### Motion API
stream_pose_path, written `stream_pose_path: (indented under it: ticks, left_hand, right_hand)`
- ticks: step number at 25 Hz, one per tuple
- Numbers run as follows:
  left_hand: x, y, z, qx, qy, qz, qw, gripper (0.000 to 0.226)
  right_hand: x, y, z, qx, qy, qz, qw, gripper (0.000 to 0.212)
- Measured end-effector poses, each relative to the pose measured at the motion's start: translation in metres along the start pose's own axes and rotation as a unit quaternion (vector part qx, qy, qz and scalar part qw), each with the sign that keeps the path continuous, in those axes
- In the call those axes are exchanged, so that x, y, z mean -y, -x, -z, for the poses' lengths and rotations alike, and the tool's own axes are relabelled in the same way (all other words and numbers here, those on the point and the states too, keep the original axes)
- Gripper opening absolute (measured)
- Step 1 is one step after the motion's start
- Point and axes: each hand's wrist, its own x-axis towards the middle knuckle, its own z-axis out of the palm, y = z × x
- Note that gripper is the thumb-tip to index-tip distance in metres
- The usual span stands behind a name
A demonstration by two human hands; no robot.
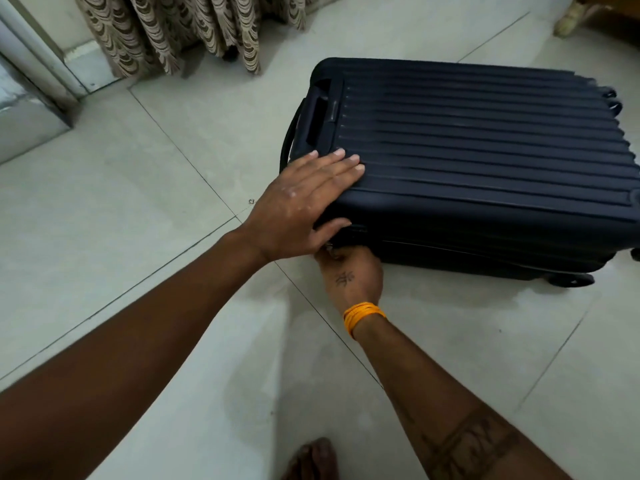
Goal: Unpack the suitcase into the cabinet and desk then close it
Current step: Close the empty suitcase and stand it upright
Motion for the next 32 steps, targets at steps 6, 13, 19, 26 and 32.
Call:
stream_pose_path:
  ticks: [6, 13, 19, 26, 32]
  left_hand:
    - [0.001, 0.001, -0.005, -0.031, -0.025, 0.004, 0.999, 0.064]
    - [0.006, 0.005, -0.006, -0.096, -0.001, 0.017, 0.995, 0.051]
    - [-0.038, -0.018, -0.009, -0.097, -0.014, 0.004, 0.995, 0.053]
    - [-0.141, -0.120, -0.058, 0.022, -0.063, -0.082, 0.994, 0.085]
    - [-0.130, -0.111, -0.056, 0.016, -0.050, -0.059, 0.997, 0.078]
  right_hand:
    - [-0.015, 0.009, 0.001, -0.029, 0.004, 0.129, 0.991, 0.036]
    - [-0.080, -0.007, 0.093, -0.138, 0.219, 0.214, 0.942, 0.030]
    - [-0.091, -0.002, 0.111, -0.189, 0.215, 0.177, 0.941, 0.024]
    - [-0.090, 0.001, 0.112, -0.196, 0.200, 0.155, 0.947, 0.017]
    - [-0.140, -0.006, 0.187, -0.251, 0.254, 0.066, 0.932, 0.026]
